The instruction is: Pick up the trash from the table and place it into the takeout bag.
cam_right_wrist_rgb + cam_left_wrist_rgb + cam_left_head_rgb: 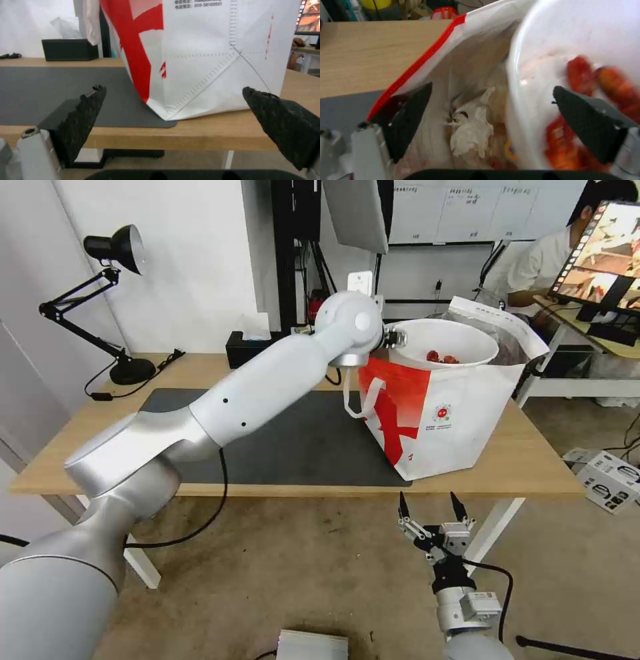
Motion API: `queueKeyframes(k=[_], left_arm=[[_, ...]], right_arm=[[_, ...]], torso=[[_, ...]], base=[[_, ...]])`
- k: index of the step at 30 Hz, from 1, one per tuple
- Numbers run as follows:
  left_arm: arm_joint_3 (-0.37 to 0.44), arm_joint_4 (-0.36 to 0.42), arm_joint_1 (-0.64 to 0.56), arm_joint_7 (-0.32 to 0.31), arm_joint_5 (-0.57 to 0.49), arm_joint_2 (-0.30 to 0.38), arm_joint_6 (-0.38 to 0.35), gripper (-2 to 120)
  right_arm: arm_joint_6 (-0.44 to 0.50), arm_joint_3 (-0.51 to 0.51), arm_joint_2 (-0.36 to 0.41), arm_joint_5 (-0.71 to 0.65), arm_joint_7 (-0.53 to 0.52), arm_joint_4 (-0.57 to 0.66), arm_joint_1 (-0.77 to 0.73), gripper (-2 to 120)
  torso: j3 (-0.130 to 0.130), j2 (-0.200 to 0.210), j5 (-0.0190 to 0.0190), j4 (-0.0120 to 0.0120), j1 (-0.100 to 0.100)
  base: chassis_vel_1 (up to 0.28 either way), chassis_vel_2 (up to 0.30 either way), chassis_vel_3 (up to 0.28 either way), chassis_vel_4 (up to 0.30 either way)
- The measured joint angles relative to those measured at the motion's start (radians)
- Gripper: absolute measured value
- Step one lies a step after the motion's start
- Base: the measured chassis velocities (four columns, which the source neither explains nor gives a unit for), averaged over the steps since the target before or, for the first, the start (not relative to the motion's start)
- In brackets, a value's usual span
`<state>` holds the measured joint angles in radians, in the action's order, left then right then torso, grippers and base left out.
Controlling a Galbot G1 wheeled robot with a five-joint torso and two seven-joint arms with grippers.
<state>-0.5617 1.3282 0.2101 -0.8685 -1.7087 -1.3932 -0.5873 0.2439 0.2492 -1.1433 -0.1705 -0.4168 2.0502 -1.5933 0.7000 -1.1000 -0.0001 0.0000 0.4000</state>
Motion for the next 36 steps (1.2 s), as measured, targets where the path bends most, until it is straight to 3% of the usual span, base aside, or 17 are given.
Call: queueKeyframes(k=[13, 23, 31, 33, 34, 36], left_arm=[[0.003, 0.046, -0.015, -0.017, 0.005, 0.011, 0.001, 100], [0.109, 0.105, 0.03, 0.013, 0.063, 0.045, 0.034, 100], [0.161, 0.19, 0.064, 0.105, 0.181, 0.173, 0.069, 100], [0.152, 0.255, 0.048, 0.185, 0.301, 0.288, 0.093, 100], [0.152, 0.255, 0.048, 0.185, 0.301, 0.288, 0.093, 100], [0.145, 0.327, 0.007, 0.247, 0.371, 0.399, 0.121, 100]], right_arm=[[-0.001, -0.002, -0.003, 0.006, 0.0, 0.001, -0.002, 100], [-0.001, -0.003, -0.009, 0.016, 0.0, 0.007, -0.01, 100], [-0.002, -0.003, -0.01, 0.017, -0.001, 0.012, -0.012, 100], [-0.003, -0.002, -0.009, 0.017, -0.001, 0.014, -0.011, 100], [-0.003, -0.002, -0.009, 0.017, -0.001, 0.014, -0.011, 100], [-0.004, -0.004, -0.009, 0.017, -0.001, 0.014, -0.007, 100]], torso=[[0.0, 0.0, 0.0002, -0.0001, 0.0], [0.0, 0.0, 0.0001, -0.0002, 0.0], [0.0, 0.0, 0.0, -0.0002, 0.0], [0.0, 0.0, -0.0002, -0.0001, 0.0], [0.0, 0.0, -0.0002, -0.0001, 0.0], [0.0, 0.0, -0.0005, -0.0002, 0.0]], base=[[0.0, 0.0, 0.0, 0.0], [0.0, 0.0, 0.0, 0.0], [0.0, 0.0, 0.0, 0.0], [0.0, 0.0, 0.0, 0.0], [0.0, 0.0, 0.0, 0.0], [0.0, 0.0, 0.0, 0.0]])
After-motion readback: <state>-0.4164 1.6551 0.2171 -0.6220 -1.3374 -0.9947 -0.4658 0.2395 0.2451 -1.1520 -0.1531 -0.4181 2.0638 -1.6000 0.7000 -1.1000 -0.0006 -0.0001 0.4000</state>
